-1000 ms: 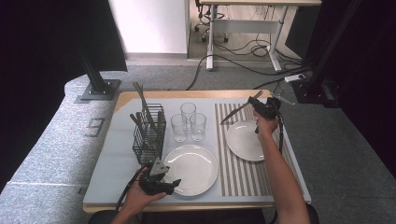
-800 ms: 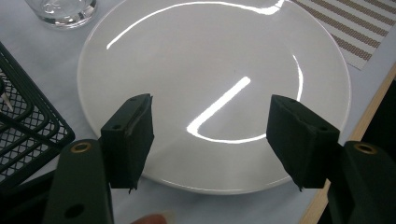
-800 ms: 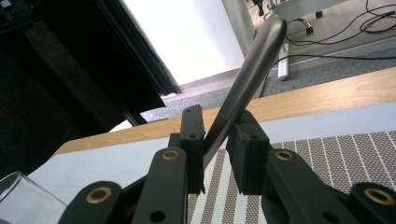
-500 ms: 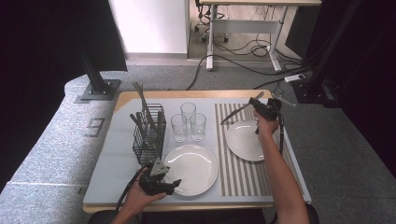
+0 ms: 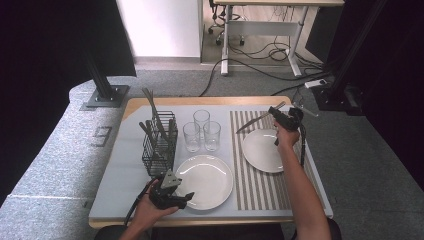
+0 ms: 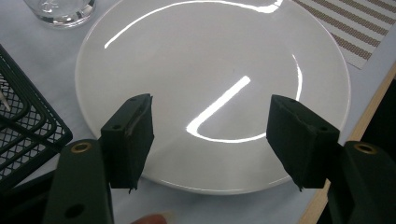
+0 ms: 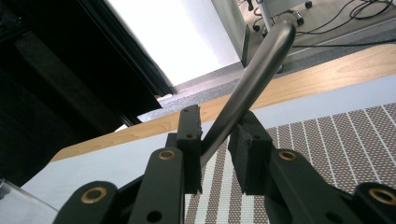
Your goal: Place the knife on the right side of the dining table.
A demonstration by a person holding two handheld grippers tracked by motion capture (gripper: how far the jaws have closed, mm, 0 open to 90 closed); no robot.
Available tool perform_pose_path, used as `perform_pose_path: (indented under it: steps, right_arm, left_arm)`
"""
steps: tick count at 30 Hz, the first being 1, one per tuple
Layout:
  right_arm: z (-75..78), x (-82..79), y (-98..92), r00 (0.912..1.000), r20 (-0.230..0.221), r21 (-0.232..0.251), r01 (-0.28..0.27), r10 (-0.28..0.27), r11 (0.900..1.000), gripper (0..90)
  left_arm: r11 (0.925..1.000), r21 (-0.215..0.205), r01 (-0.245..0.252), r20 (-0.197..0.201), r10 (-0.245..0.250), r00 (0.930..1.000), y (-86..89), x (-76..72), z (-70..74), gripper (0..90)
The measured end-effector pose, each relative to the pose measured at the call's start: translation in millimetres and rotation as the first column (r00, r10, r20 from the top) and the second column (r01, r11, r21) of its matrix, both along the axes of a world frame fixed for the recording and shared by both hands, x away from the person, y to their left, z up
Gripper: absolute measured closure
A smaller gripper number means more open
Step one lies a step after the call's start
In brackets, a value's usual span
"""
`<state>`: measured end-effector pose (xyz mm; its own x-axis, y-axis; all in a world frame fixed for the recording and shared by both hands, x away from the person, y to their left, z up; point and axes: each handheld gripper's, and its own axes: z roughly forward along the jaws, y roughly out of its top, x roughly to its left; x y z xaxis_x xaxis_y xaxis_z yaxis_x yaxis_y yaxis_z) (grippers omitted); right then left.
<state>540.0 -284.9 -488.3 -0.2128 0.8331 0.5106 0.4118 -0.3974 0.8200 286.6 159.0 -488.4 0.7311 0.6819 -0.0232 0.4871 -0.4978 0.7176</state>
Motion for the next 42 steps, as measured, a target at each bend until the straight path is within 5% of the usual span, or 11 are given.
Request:
perform_pose_path:
  steps: [42]
  right_arm:
    - [-14.2, 3.8, -7.7, 0.9977, -0.055, 0.031, 0.041, -0.039, 0.999, 71.7]
  left_arm:
    - [1.0, 0.003, 0.0, 0.0, 0.0, 1.0, -0.9, 0.1, -0.7, 32.1]
